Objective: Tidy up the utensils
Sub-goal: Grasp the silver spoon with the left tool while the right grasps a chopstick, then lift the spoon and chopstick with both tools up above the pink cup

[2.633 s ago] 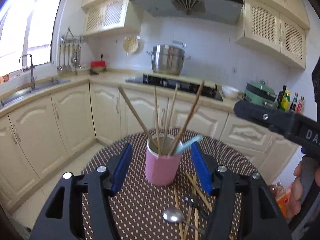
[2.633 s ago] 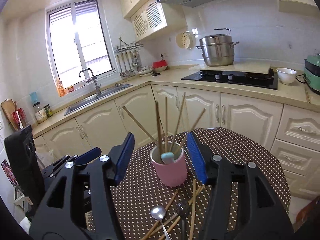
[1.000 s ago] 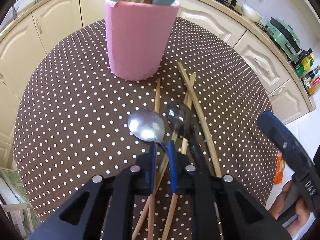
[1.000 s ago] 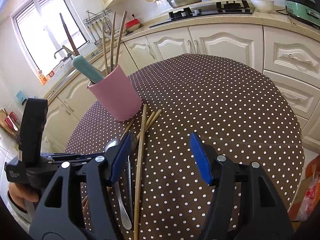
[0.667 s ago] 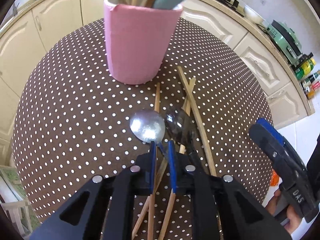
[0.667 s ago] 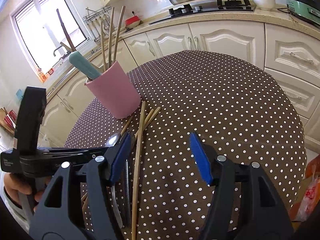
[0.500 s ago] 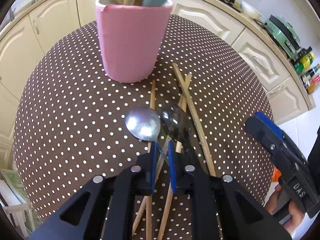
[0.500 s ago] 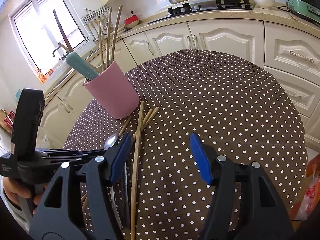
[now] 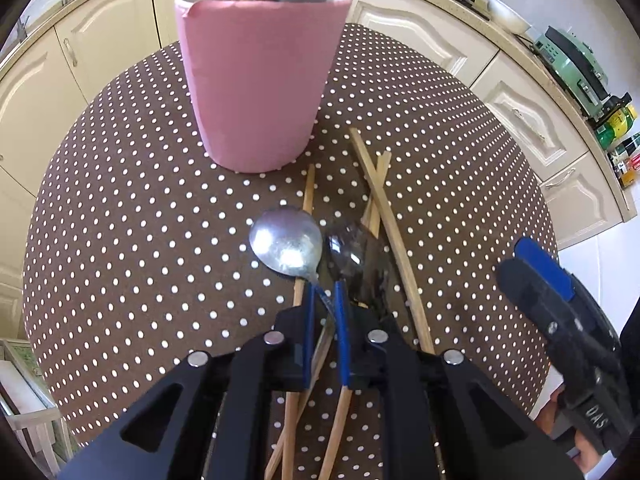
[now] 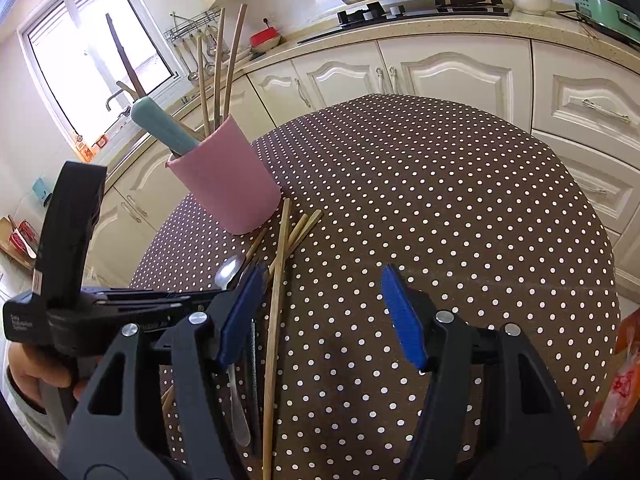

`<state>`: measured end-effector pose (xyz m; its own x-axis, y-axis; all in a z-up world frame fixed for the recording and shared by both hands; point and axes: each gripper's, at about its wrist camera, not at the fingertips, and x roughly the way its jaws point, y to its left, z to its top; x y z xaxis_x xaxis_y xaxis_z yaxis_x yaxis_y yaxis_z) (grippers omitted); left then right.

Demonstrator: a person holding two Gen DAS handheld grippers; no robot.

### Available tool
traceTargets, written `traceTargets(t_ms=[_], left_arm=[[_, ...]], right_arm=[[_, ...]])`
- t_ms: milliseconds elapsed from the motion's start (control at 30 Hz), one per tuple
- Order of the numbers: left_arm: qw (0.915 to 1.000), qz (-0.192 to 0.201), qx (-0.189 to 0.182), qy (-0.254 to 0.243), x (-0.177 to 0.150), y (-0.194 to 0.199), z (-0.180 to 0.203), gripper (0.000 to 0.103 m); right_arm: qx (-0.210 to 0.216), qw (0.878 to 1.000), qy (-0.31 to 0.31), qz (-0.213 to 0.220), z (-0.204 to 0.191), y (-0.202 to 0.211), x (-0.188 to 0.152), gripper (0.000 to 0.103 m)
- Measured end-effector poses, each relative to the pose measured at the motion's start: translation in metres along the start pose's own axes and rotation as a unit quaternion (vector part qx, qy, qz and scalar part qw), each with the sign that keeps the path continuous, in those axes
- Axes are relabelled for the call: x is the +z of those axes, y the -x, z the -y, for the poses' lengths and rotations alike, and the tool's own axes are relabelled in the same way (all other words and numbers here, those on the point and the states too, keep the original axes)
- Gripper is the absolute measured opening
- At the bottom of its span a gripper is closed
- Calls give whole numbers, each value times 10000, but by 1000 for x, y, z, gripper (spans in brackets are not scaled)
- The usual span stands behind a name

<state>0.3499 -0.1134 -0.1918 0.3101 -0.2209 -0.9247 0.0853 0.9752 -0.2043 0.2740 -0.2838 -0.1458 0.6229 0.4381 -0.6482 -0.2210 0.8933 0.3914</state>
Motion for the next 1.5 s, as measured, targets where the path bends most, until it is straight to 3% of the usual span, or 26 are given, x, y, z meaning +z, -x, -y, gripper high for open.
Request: traceTargets(t_ms=[167,333,500,633,933,1133,1233,1300,1333,1500], left_arm=[[9993,-251,-254,146,9,-6,-16,10],[9992,-334,-113,206,11,-10,-26,11],[9999,-147,-27,58,11,-11,-17,9],[9997,28,-216,56,1,-3,-22,4],[9952,783,-538,-230,-26,35,-29,3],[9913,1132,-564,-363,-35,57,-40,3],[9900,1203,-634,-382,-41,64,-50,2],[9896,1218,-670,-365,-42,66,-53,2],[9892,1242,-686,-367,-43,66,-55,2],[9853,1437,-830,-398,-51,74,-62,2]], right_arm=[[-24,10000,19,-41,-2,0,-1,62],[-58,10000,3,-52,-1,1,-1,62],[-79,9999,47,-99,-3,-1,-1,62],[-97,9996,157,-213,-9,-3,-1,62],[-244,9936,739,-818,-37,-30,-2,61],[-522,9863,914,-1268,-44,-50,1,35],[-575,9824,1011,-1462,-47,-60,0,33],[-592,9800,1090,-1555,-51,-65,-1,21],[-608,9795,1123,-1557,-52,-67,-1,9],[-599,9847,955,-1325,-48,-58,2,6]])
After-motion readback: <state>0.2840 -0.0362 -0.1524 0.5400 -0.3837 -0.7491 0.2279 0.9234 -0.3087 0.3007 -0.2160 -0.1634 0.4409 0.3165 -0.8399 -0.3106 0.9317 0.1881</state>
